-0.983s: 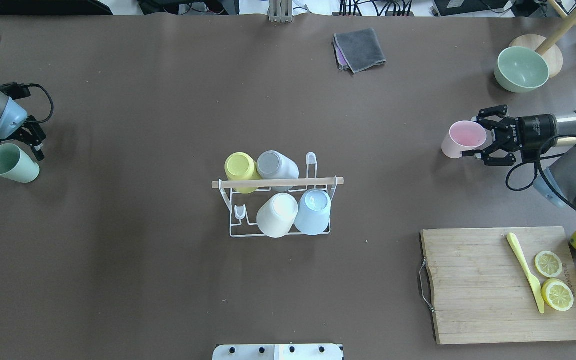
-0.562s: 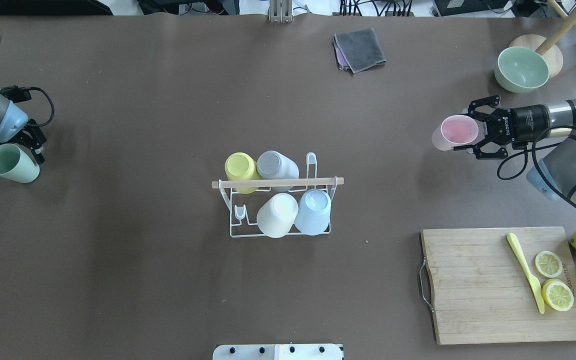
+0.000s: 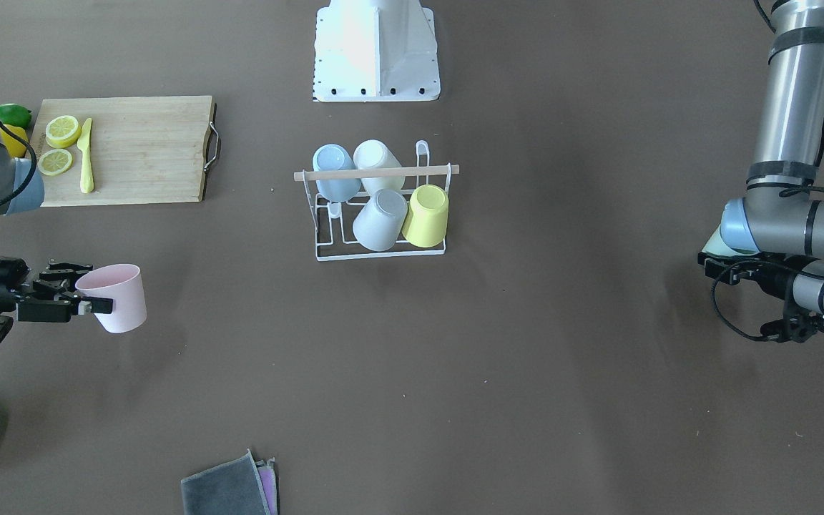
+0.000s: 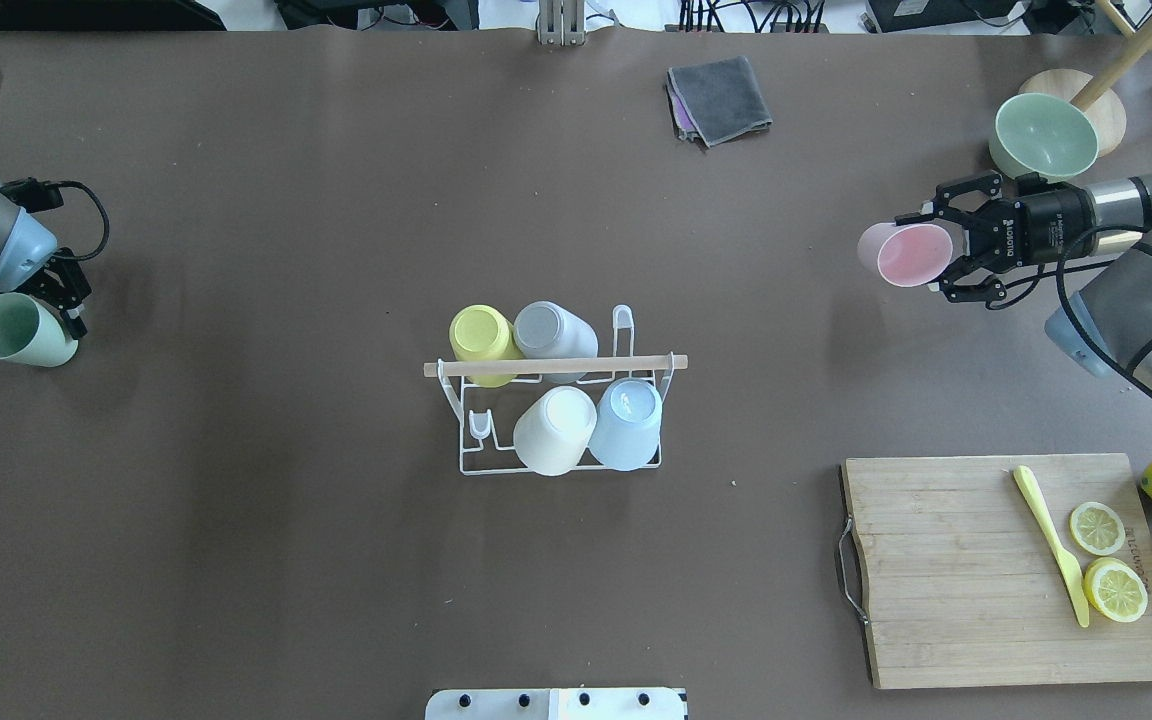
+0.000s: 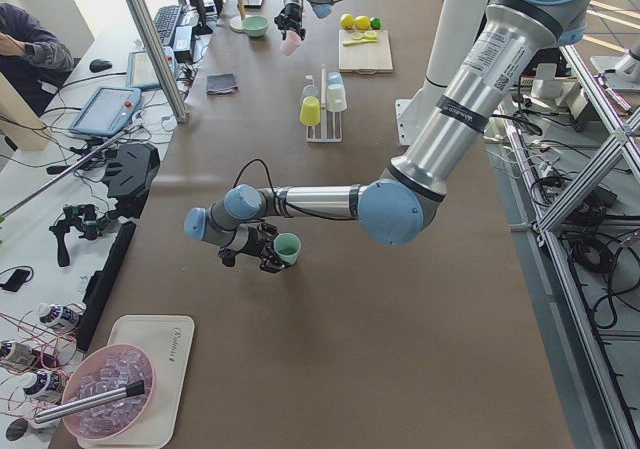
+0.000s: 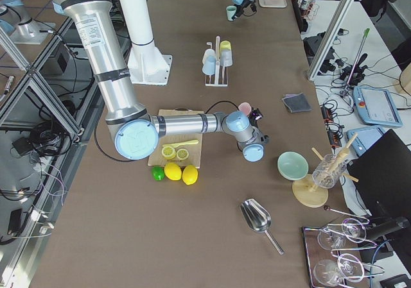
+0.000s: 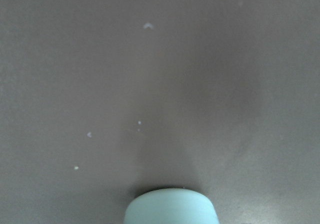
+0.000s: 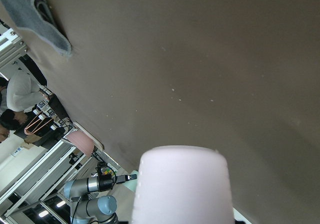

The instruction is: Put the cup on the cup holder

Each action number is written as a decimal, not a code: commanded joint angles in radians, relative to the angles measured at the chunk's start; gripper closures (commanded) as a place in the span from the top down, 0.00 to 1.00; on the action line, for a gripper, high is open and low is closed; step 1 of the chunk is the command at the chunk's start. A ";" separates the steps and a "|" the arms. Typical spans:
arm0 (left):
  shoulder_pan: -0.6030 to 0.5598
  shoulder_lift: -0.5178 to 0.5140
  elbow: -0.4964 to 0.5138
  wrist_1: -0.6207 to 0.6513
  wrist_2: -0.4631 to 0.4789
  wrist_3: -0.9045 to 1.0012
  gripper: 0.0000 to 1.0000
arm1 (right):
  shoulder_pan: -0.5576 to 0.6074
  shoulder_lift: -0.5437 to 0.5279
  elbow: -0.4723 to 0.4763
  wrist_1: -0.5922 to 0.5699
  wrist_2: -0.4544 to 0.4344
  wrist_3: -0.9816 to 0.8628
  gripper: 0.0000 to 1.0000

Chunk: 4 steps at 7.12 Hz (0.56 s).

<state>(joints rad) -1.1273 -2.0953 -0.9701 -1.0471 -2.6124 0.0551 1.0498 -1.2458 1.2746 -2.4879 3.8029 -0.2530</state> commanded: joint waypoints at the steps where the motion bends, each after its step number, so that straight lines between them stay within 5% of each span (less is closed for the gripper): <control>1: 0.004 0.011 -0.016 0.007 0.000 0.000 0.57 | 0.006 0.038 -0.004 -0.017 -0.012 -0.301 0.46; 4: -0.038 -0.002 -0.134 0.196 0.000 0.078 0.42 | 0.004 0.100 -0.009 -0.075 -0.020 -0.776 0.45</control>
<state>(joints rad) -1.1408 -2.0905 -1.0420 -0.9473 -2.6124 0.0898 1.0560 -1.1727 1.2670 -2.5323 3.7862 -0.8453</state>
